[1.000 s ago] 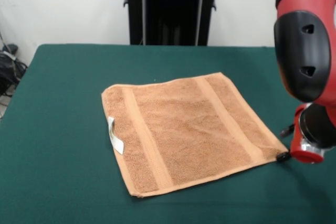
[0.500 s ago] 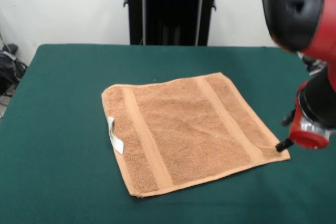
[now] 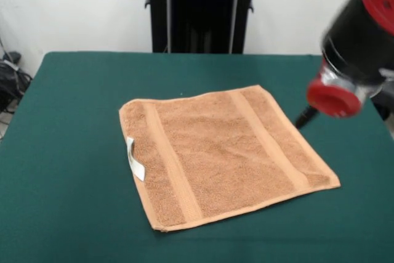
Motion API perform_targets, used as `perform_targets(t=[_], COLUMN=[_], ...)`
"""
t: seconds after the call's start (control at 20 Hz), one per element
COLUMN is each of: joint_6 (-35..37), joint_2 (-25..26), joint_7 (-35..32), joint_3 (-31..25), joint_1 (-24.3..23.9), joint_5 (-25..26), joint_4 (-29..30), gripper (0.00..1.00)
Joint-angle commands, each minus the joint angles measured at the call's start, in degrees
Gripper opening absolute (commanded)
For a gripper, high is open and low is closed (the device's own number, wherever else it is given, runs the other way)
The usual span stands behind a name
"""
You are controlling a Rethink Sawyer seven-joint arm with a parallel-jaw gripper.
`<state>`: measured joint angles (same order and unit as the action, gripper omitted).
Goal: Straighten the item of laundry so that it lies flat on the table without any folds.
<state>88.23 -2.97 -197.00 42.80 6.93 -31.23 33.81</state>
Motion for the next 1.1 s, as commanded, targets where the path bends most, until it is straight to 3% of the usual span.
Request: perform_targets(t=[0.05, 0.2, 0.3, 0.75, 1.1], joint_6=[1.3, -5.6, -7.7, -11.3, -20.4], joint_2=[-7.5, -11.0, -12.2, -16.7, -17.3], joint_7=[18.7, 24.1, 26.6, 27.3, 29.1], joint_3=[-4.9, -7.1, -7.6, -5.4, -9.2], joint_1=[-3.1, -4.9, -6.2, -7.0, -8.4], joint_5=[8.3, 11.7, 13.9, 21.4, 23.9], joint_4=[10.4, 19.1, 21.6, 26.8, 32.5], gripper=[1.00, 1.00, 1.00, 1.00, 1.00])
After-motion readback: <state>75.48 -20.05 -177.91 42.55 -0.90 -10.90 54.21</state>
